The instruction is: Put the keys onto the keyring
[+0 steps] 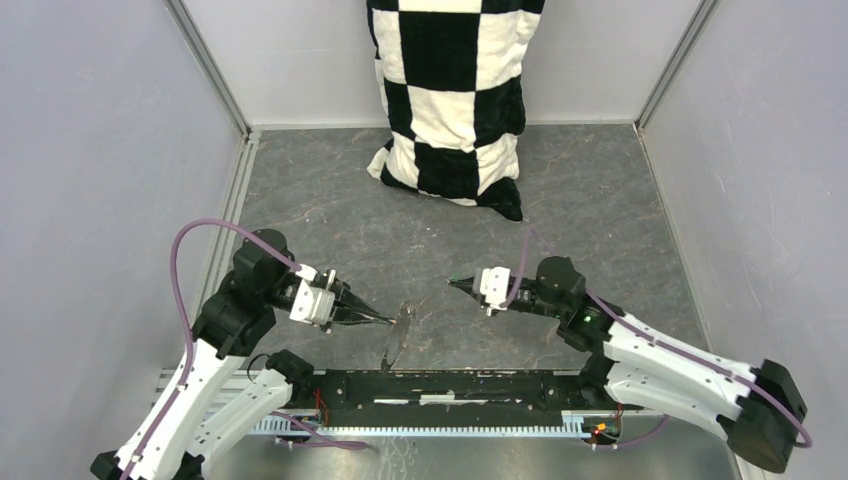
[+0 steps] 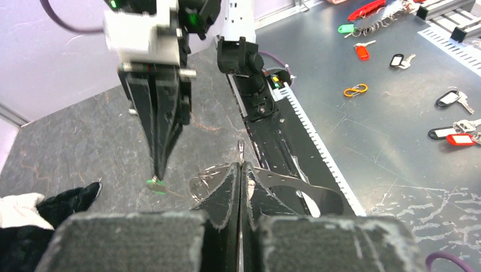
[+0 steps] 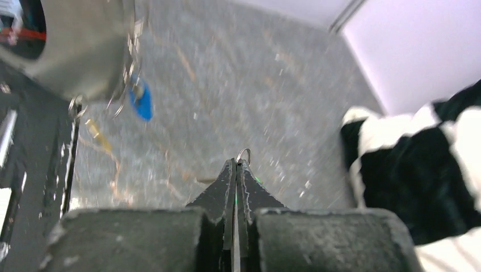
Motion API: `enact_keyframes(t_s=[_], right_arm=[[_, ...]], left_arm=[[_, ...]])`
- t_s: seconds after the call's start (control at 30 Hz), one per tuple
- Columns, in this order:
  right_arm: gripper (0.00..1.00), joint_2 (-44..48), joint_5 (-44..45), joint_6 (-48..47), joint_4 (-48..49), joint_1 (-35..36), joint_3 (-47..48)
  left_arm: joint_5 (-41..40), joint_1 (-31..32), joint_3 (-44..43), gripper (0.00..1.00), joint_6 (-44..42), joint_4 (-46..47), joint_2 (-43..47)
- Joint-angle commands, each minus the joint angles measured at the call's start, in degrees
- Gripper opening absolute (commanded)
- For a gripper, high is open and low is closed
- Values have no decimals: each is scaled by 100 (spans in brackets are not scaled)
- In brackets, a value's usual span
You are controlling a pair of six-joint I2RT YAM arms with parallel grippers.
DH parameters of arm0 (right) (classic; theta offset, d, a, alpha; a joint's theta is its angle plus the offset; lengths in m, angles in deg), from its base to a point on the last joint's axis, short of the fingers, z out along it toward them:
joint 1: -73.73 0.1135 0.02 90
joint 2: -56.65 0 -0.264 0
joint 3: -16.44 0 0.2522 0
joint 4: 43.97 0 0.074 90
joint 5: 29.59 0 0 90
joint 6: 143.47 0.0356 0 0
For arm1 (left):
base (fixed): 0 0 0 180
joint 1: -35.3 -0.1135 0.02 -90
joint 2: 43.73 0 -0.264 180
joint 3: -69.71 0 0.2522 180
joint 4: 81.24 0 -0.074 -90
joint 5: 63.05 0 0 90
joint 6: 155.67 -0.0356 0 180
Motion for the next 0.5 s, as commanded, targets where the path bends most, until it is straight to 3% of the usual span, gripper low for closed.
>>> enact_keyframes(t_s=[0.0, 0.3, 0.47], right_arm=[[1, 526, -524, -222, -635, 85, 902], [1, 251, -354, -1486, -1665, 1298, 2433], [1, -89, -257, -1845, -1828, 1739, 2673]], left_arm=[[617, 12, 83, 2, 875, 1046, 0], [891, 15, -435, 2, 999, 1107, -481], [956, 12, -633, 2, 1015, 1116, -586]])
